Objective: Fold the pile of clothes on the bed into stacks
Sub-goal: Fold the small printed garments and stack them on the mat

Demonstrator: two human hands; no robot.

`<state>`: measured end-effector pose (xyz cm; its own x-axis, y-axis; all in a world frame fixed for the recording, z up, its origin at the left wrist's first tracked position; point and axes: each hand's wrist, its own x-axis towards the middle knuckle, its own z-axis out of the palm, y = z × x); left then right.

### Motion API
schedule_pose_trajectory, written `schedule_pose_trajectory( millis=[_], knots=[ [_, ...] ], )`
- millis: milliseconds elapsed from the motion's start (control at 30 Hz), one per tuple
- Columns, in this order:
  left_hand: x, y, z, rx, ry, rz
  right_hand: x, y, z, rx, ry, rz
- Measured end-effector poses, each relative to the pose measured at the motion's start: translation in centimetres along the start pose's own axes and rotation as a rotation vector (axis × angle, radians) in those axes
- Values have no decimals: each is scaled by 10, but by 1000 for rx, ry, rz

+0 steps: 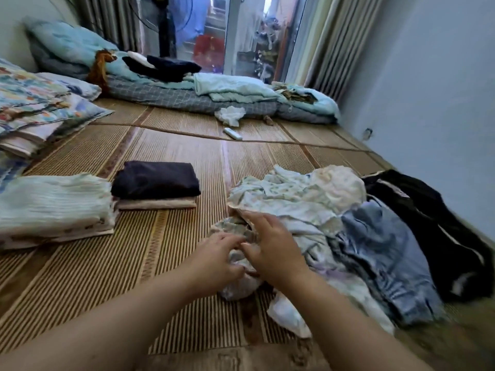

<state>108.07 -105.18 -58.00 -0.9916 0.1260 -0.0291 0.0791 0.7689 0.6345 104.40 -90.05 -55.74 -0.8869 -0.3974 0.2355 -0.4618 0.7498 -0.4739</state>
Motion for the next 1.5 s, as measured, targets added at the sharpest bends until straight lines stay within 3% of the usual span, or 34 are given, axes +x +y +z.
schedule_pose_trajectory(
  millis=[233,333,433,533,633,733,867,1000,1133,1267,1400,1500],
  knots=[
    [58,26,39,48,-60,-11,18,98,-39,-312,35,235],
    [93,28,42,49,23,-39,40,126,-53,-415,47,375],
    [135,26,39,156,125,-106,63,150,-62,-535,-106,507],
    [173,22,35,278,44,-219,82,168,-70,-565,-185,566],
    [197,19,30,135,24,-297,90,175,-83,-511,-136,551],
    [202,18,25,-33,92,-259,97,173,-100,-318,60,440],
    [185,31,-7,-345,242,-188,107,139,-137,286,416,353],
    [152,54,-68,-558,356,-62,115,76,-183,710,511,256],
    [105,72,-132,-695,522,-12,110,6,-230,857,540,120],
    [50,78,-185,-726,553,88,90,-58,-266,864,520,-6],
    [5,70,-221,-711,628,69,73,-107,-276,928,510,-127],
    [-16,59,-240,-866,675,83,68,-129,-269,928,505,-166]
  ],
)
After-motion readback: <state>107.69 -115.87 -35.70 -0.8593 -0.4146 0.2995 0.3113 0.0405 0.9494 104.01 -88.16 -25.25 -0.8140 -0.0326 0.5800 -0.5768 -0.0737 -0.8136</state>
